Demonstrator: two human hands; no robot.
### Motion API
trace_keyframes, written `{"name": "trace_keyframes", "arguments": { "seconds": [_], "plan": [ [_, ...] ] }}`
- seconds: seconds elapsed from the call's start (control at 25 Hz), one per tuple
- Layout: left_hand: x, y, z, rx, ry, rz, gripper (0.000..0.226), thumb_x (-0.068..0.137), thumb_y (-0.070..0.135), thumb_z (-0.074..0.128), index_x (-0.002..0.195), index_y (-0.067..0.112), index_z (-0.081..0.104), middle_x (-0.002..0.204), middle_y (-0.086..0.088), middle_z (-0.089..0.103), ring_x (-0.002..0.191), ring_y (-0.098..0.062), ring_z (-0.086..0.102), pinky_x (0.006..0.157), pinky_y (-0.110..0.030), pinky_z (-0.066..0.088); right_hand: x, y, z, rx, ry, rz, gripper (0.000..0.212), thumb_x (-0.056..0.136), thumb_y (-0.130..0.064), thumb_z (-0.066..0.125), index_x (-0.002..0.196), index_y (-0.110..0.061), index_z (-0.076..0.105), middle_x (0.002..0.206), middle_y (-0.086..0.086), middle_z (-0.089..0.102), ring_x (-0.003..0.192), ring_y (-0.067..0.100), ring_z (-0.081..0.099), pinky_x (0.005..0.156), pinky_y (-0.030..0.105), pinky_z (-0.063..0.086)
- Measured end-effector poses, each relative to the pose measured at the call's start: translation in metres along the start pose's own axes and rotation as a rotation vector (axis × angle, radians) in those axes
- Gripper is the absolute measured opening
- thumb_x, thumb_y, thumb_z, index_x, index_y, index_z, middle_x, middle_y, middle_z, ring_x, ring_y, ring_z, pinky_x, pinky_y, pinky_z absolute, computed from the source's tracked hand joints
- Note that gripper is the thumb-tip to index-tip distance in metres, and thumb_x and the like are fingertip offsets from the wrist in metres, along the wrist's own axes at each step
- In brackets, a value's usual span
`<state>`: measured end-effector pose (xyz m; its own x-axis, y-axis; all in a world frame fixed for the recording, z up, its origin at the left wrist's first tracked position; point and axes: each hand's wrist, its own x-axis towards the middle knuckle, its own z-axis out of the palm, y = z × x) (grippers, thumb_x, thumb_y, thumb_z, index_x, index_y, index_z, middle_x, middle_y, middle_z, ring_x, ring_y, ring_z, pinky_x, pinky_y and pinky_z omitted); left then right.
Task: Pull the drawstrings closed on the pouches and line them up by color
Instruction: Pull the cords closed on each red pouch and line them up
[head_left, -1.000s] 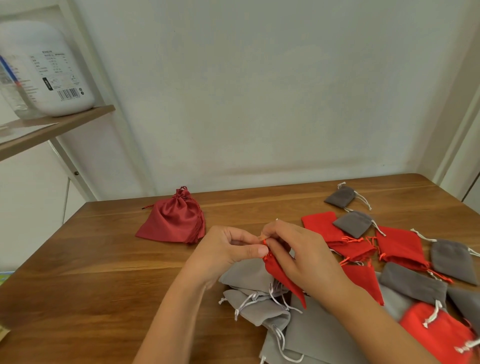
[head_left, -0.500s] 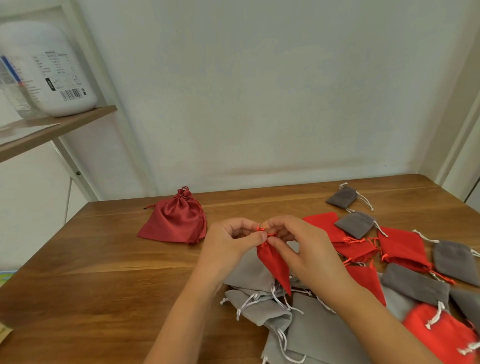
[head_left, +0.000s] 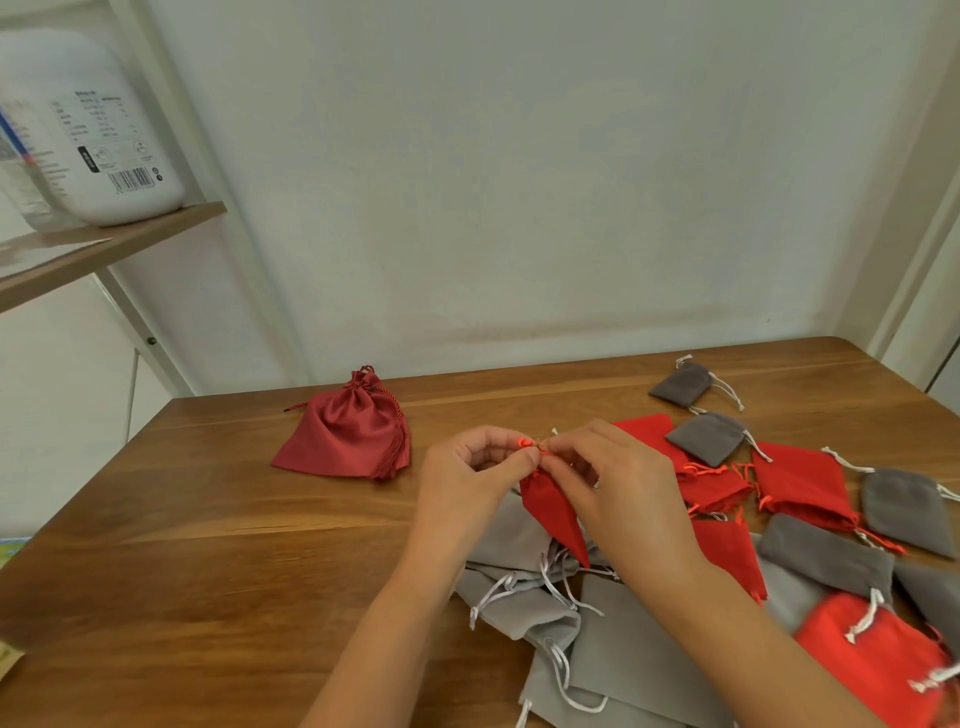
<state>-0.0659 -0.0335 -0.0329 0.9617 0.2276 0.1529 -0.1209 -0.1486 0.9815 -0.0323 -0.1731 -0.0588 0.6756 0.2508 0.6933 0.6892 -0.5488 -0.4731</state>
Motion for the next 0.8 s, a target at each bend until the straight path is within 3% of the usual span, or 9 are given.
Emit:
{"name": "trace_keyframes", "arguments": {
  "seconds": [0.08,0.2,0.36,0.6,0.68,0.8],
  "plan": [
    [0.000,0.000,0.000,-0.009,0.007,-0.002,0.005,0.080,0.001,0.070,0.081,0.006,0.072,0.070,-0.004,0.070,0.062,-0.004,0.063,0.057,-0.012,0.047,-0.001,-0.003,-0.001,0.059,-0.035,0.077,0.008,0.082,-0.016,0.073,0.085,-0.022,0.068,0.078,-0.017,0.058,0.071,0.003,0.055,0.059,0.014,0.046],
    [0.001,0.000,-0.002,-0.009,0.012,-0.006,0.008,0.080,0.004,0.070,0.078,0.011,0.071,0.072,-0.002,0.071,0.067,-0.007,0.064,0.064,-0.016,0.050,0.001,-0.003,-0.004,0.198,-0.098,0.146,0.008,0.084,-0.017,0.070,0.088,-0.023,0.070,0.082,-0.014,0.063,0.086,0.003,0.056,0.072,0.016,0.045],
    [0.001,-0.002,-0.005,-0.058,-0.016,-0.059,0.003,0.081,0.008,0.071,0.082,0.011,0.072,0.081,-0.003,0.074,0.080,-0.013,0.069,0.079,-0.027,0.053,0.004,0.000,-0.008,0.255,-0.116,0.173,0.012,0.077,-0.020,0.077,0.087,-0.027,0.074,0.076,-0.017,0.061,0.083,0.001,0.057,0.069,0.010,0.042],
    [0.002,0.000,-0.009,-0.081,-0.029,-0.147,0.016,0.071,0.024,0.076,0.085,0.016,0.075,0.089,-0.005,0.075,0.097,-0.027,0.067,0.092,-0.042,0.048,-0.001,-0.002,-0.003,0.097,0.023,0.025,0.017,0.072,-0.013,0.082,0.083,-0.021,0.074,0.076,-0.013,0.068,0.078,0.004,0.059,0.070,0.016,0.048],
    [0.002,0.000,-0.010,-0.079,-0.017,-0.161,0.021,0.064,0.031,0.077,0.082,0.019,0.077,0.087,-0.004,0.075,0.094,-0.026,0.066,0.093,-0.044,0.047,-0.003,-0.003,0.000,0.074,0.045,0.021,0.016,0.071,-0.012,0.082,0.082,-0.019,0.072,0.075,-0.011,0.069,0.081,0.006,0.060,0.067,0.021,0.049],
    [0.002,-0.001,-0.010,-0.088,-0.014,-0.174,0.013,0.067,0.026,0.078,0.079,0.020,0.077,0.073,0.002,0.071,0.078,-0.019,0.060,0.086,-0.038,0.048,-0.004,-0.002,0.001,0.060,0.041,0.004,0.011,0.075,-0.017,0.079,0.081,-0.018,0.070,0.073,-0.010,0.068,0.071,0.005,0.062,0.057,0.027,0.052]
  ]
}}
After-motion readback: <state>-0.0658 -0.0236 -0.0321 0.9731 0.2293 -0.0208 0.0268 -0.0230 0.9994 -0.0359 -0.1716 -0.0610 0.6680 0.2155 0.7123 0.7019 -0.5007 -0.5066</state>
